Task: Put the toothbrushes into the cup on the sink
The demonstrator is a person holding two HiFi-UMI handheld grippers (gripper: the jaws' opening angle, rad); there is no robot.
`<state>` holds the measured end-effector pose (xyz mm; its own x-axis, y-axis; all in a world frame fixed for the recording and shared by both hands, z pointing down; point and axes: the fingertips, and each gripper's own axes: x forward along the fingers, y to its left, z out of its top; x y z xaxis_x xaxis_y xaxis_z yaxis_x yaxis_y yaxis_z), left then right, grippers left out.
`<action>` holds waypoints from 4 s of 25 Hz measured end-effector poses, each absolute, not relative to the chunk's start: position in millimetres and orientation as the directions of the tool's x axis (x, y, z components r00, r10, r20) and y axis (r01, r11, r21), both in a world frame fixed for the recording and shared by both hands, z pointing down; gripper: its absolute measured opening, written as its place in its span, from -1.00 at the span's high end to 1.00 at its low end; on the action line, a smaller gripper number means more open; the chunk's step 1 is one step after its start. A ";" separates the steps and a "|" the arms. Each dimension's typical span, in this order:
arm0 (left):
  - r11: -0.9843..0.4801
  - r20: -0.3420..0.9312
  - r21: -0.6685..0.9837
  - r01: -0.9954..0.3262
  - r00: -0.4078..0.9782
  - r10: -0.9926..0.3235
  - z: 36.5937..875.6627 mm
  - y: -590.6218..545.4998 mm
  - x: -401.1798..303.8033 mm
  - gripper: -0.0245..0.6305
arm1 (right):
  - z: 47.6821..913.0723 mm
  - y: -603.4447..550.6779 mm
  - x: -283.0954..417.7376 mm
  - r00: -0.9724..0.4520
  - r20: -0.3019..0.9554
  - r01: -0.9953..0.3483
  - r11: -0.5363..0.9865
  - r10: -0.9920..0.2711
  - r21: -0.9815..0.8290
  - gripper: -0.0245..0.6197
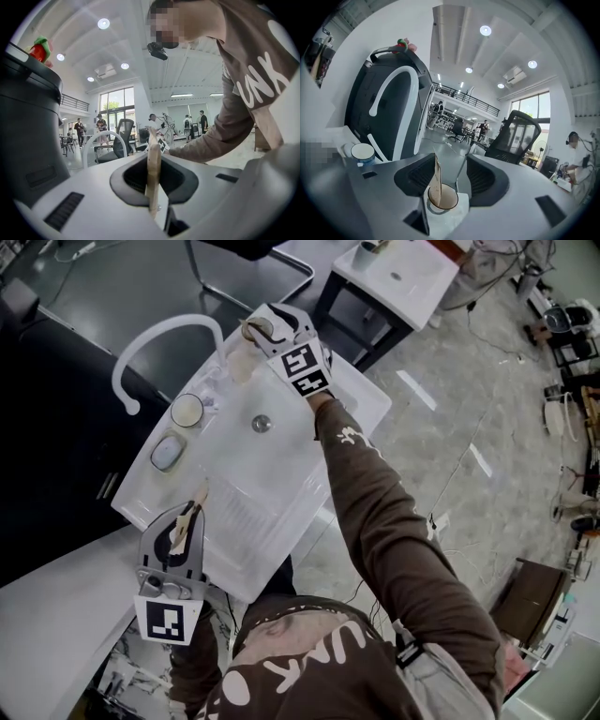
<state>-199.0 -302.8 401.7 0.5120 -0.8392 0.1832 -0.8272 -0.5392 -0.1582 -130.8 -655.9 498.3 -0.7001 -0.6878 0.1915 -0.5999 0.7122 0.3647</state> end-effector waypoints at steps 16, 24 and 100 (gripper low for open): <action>-0.554 0.126 -0.207 -0.806 0.540 -0.832 375.8 -298.0 -198.8 0.84 | 385.8 -551.9 -127.3 -0.779 -0.077 -0.602 0.708 -0.622 0.371 0.09; -0.537 0.069 -0.353 -0.766 0.551 -0.832 336.3 -333.8 -211.9 0.84 | 344.6 -494.8 -118.7 -0.788 -0.201 -0.615 0.729 -0.582 0.299 0.09; -0.608 -0.054 -0.375 -0.699 0.671 -0.739 309.6 8.3 -76.7 0.35 | 301.3 -13.9 32.6 -0.735 -0.230 -0.675 0.657 -0.638 0.336 0.04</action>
